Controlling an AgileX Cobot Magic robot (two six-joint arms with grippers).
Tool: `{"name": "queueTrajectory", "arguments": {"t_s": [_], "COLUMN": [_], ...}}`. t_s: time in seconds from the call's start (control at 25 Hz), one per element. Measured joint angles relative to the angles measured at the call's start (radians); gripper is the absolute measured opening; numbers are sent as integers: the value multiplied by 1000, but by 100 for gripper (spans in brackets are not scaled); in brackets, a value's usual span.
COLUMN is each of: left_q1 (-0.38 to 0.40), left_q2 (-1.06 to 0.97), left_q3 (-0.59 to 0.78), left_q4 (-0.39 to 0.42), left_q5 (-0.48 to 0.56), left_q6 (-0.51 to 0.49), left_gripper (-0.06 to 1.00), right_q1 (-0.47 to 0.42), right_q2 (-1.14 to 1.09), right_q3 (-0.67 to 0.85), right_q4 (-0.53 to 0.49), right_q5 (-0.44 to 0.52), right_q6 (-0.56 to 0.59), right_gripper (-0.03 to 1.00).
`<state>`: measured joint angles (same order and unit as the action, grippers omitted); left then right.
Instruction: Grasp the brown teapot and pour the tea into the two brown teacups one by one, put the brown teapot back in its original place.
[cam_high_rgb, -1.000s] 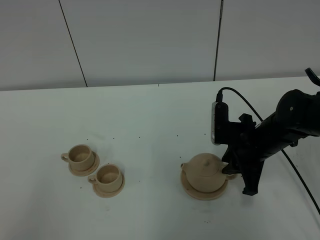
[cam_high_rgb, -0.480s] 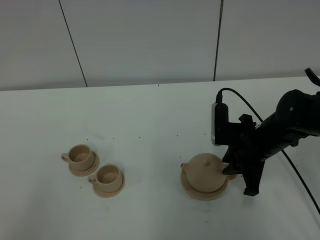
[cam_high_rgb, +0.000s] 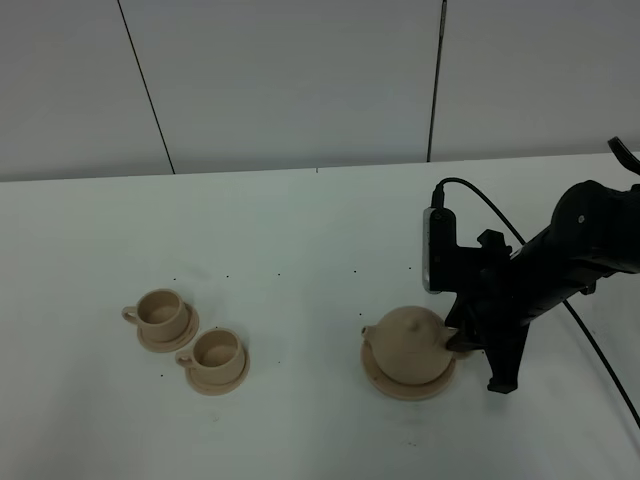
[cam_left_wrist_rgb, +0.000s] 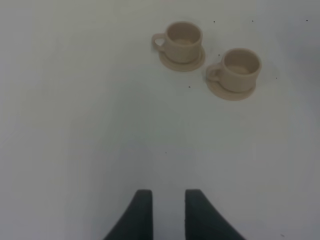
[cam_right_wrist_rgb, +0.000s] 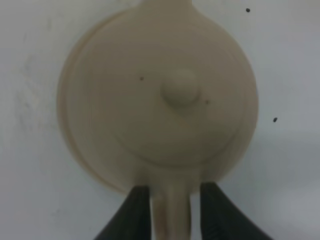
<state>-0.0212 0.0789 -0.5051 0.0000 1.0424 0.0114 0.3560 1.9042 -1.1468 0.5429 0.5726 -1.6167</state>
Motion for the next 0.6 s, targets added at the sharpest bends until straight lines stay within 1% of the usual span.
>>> {"name": "queueTrajectory", "arguments": {"t_s": [0.6], "left_q1": [0], "left_q2": [0], "left_q3": [0], "left_q4": [0], "left_q5": [0], "left_q6": [0], "left_gripper": [23], "right_q1": [1], "right_q2": [7], "right_q3": [-1], "right_q4": [3], "right_q5": [0], "right_q6": [-10], "right_gripper": [24]}}
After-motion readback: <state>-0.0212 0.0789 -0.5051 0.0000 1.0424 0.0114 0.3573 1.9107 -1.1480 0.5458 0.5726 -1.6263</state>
